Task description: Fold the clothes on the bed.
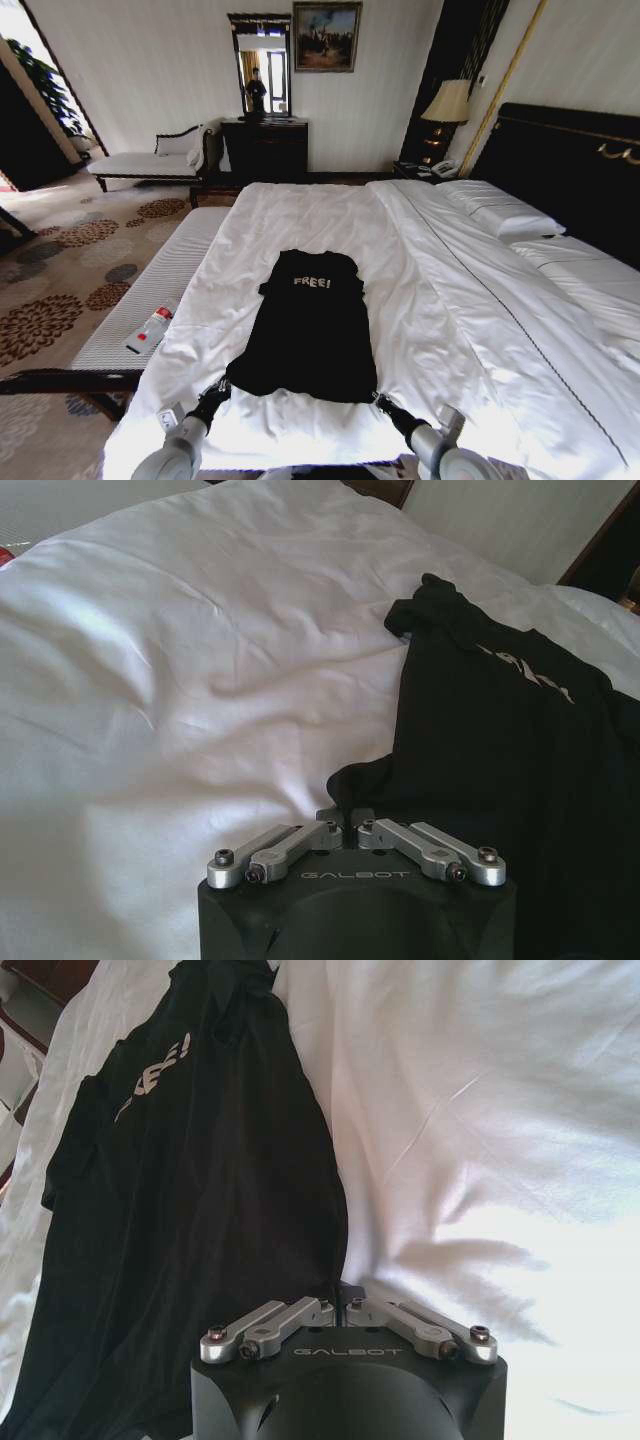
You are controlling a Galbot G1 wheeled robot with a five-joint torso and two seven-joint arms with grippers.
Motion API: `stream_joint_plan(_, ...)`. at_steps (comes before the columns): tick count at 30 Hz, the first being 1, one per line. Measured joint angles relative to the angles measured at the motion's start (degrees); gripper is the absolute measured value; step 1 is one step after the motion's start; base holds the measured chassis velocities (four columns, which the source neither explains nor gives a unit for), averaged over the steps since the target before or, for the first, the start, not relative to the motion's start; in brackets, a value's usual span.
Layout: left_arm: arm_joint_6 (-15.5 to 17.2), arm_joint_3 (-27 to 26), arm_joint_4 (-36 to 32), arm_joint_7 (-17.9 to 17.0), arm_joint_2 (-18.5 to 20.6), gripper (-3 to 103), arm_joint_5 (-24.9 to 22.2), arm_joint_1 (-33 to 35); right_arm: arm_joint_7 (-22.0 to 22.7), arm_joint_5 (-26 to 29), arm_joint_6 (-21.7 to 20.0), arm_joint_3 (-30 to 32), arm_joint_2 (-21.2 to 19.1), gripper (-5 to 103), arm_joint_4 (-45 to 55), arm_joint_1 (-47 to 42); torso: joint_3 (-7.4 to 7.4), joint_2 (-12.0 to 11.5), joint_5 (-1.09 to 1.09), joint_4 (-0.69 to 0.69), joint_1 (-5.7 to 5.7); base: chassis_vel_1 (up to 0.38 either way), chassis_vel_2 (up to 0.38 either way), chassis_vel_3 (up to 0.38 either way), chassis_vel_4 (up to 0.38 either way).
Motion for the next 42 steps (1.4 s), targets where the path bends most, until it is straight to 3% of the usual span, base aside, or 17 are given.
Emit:
stream_joint_plan(12,-0.57,-0.34,-2.53,-0.73,-0.43,2,0.09,3.29,0.58,-0.22,0.15,0.0,0.06,0,1.59,-0.28,0.0,0.0,0.0,0.0,0.0,0.0,0.0,0.0,0.0)
stream_joint_plan(18,-1.91,-1.12,-5.03,-0.99,-2.2,2,0.72,6.59,2.52,-3.01,-2.88,1.61,0.29,0,3.39,-1.5,0.0,0.0,0.0,0.0,0.0,0.0,0.0,0.0,0.0)
stream_joint_plan(25,-2.61,-3.57,-9.07,-0.13,-4.87,2,0.81,11.3,7.46,-1.29,-7.81,3.26,0.51,0,6.4,-2.72,0.0,0.0,0.01,0.0,0.0,0.0,0.0,0.0,0.0)
stream_joint_plan(36,-5.11,-5.36,-10.18,1.22,-6.07,2,0.88,16.35,10.66,1.18,-10.92,5.95,0.62,0,8.65,-3.99,0.0,0.0,0.0,0.0,0.0,0.0,0.0,0.0,0.0)
stream_joint_plan(42,-7.76,-5.94,-13.0,2.9,-7.89,2,3.24,22.61,12.57,0.47,-12.96,6.1,1.07,0,10.55,-6.46,0.0,0.0,0.0,0.0,0.0,0.0,0.0,0.0,0.0)
